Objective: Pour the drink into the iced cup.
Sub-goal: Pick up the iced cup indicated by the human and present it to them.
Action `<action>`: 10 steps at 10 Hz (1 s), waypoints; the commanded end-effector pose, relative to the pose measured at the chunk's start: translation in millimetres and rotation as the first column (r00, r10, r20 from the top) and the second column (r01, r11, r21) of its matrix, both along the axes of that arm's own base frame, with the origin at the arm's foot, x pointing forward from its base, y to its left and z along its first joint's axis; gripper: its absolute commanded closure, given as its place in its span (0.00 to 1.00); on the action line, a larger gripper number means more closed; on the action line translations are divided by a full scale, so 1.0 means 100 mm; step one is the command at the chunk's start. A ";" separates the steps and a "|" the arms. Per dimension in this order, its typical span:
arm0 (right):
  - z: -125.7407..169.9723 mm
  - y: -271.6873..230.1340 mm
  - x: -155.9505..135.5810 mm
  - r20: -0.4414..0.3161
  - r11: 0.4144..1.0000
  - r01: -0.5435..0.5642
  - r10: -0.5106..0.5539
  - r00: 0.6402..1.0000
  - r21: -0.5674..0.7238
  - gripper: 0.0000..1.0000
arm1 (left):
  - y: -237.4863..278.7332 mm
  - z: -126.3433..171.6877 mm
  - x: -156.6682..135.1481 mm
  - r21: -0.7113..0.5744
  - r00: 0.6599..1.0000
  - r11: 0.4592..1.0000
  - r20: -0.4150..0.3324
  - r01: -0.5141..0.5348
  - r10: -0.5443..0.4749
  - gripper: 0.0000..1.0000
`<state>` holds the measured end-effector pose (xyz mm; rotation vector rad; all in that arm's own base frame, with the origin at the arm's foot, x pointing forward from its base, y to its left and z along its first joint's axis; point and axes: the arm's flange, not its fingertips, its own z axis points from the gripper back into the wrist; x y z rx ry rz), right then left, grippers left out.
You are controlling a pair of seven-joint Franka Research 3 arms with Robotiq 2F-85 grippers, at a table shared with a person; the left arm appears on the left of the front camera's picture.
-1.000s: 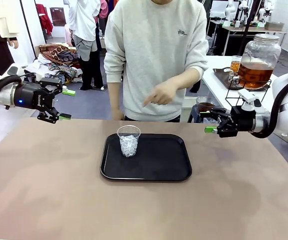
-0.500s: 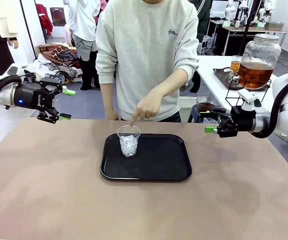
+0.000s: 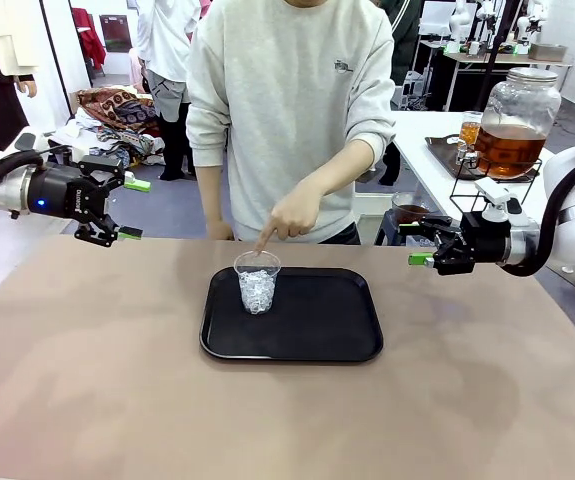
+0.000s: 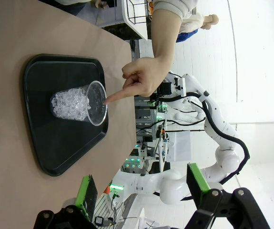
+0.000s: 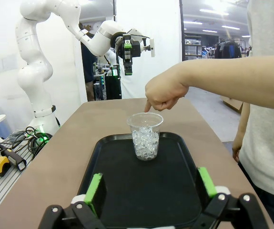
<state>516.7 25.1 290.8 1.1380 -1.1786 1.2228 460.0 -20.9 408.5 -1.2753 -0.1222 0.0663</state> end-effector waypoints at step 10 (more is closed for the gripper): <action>0.04 0.02 0.03 -0.001 1.000 -0.002 0.002 1.000 -0.006 0.00 | -0.09 0.12 0.02 0.190 0.795 0.954 0.529 0.232 -0.299 0.00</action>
